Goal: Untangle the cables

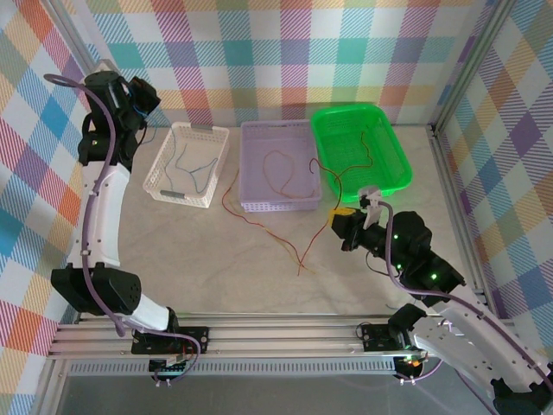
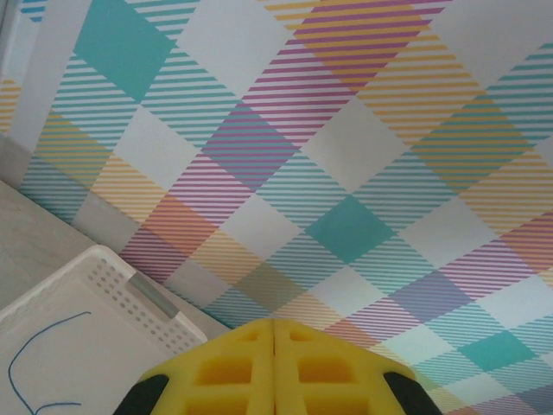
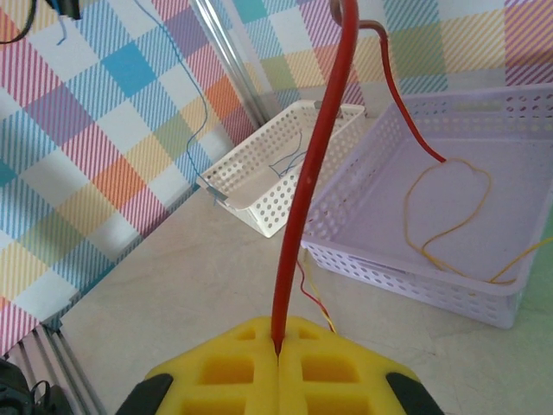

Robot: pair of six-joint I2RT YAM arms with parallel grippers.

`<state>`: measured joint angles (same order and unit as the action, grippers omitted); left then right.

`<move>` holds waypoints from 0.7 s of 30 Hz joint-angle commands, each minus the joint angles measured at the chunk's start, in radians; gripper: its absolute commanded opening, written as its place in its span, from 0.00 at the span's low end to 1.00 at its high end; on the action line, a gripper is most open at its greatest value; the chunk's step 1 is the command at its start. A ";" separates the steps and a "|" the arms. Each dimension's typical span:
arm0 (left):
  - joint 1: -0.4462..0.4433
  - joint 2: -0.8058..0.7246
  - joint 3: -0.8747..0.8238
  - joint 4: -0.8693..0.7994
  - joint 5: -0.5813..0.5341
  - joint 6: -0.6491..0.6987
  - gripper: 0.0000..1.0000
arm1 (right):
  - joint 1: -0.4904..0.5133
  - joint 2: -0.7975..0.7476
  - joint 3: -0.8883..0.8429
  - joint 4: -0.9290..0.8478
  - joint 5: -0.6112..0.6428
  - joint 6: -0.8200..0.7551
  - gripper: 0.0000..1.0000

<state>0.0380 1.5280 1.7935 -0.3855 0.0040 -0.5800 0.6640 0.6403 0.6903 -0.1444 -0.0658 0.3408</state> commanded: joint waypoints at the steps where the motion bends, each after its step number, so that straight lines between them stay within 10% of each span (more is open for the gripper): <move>1: 0.012 0.048 0.049 0.036 0.005 0.036 0.00 | -0.001 0.001 0.042 -0.006 -0.053 -0.023 0.00; 21: 0.046 0.182 0.234 0.062 0.070 -0.007 0.00 | 0.003 0.035 0.108 -0.004 -0.108 -0.054 0.00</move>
<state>0.0681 1.7535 1.9888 -0.3565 0.0456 -0.5678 0.6640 0.6609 0.7662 -0.1741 -0.1539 0.3042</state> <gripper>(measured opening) 0.052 0.056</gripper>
